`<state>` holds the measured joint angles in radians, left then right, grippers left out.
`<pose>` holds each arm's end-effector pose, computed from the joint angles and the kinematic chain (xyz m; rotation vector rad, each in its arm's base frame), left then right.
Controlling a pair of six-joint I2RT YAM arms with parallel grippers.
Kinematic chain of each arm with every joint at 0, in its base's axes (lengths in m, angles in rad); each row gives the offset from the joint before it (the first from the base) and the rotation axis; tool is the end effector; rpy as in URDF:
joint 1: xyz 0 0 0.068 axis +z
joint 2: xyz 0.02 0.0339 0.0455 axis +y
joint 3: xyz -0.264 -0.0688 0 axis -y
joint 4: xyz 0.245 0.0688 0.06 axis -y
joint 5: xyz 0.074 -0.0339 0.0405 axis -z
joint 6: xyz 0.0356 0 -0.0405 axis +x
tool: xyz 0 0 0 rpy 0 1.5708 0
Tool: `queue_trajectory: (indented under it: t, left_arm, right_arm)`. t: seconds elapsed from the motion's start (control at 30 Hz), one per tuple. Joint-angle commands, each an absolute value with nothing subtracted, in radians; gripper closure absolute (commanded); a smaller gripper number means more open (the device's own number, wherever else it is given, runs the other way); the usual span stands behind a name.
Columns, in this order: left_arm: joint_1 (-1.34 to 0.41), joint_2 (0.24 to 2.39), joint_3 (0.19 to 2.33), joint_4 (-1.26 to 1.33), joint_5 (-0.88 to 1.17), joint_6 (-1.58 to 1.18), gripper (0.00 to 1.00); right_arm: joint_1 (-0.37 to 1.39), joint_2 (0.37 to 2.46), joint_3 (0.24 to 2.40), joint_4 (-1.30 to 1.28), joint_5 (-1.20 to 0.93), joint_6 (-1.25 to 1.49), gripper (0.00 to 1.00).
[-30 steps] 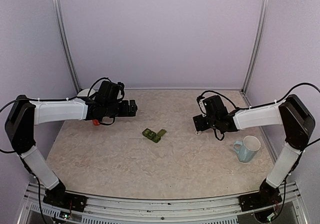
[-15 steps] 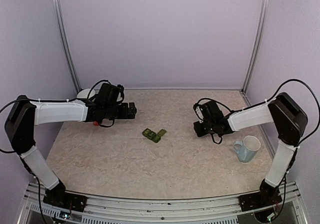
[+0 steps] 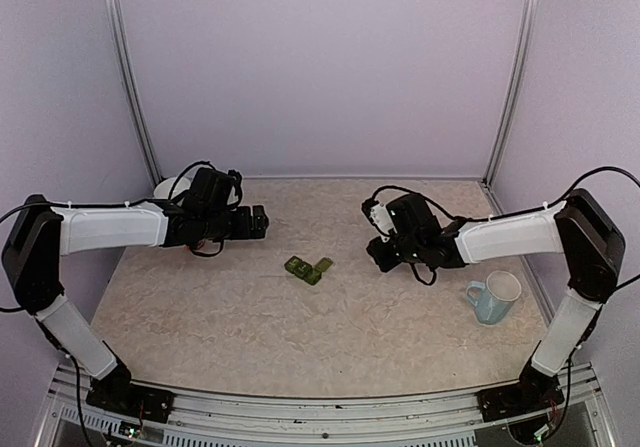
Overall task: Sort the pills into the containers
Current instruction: Pick up the pill bottle from the center of the board, then place the pill bottle at the center of the board.
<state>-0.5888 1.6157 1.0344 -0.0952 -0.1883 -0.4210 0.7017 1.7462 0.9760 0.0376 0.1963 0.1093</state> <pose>0.2985 -0.1914 0.2246 0.0871 2.2530 -0.3363 0.2830 0.2301 0.1731 -0.5728 2.2213 0.1954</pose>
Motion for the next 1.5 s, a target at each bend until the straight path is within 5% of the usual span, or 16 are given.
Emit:
queue_trajectory:
  t: [0.0, 0.33, 1.03, 1.13, 1.33, 1.47]
  left_arm:
    - [-0.559, 1.536, 0.988, -0.082, -0.2, -0.467, 0.01]
    - [-0.499, 1.356, 0.879, -0.09, -0.257, -0.512, 0.01]
    - [-0.5, 1.326, 0.834, -0.092, -0.245, -0.523, 0.01]
    - [-0.506, 1.337, 0.834, -0.085, -0.24, -0.524, 0.01]
    - [-0.541, 1.353, 0.833, -0.077, -0.233, -0.513, 0.01]
    - [-0.578, 1.373, 0.832, -0.076, -0.203, -0.493, 0.01]
  right_arm:
    - [0.821, 1.65, 1.03, 0.081, 0.08, -0.019, 0.83]
    - [1.027, 1.789, 1.129, 0.136, -0.154, -0.145, 0.81]
    - [1.093, 2.094, 1.287, 0.121, -0.107, -0.198, 0.77]
    - [1.098, 2.095, 1.287, 0.112, -0.09, -0.209, 0.66]
    - [1.098, 2.002, 1.239, 0.109, -0.065, -0.214, 0.26]
    - [1.095, 1.891, 1.184, 0.099, -0.056, -0.241, 0.12]
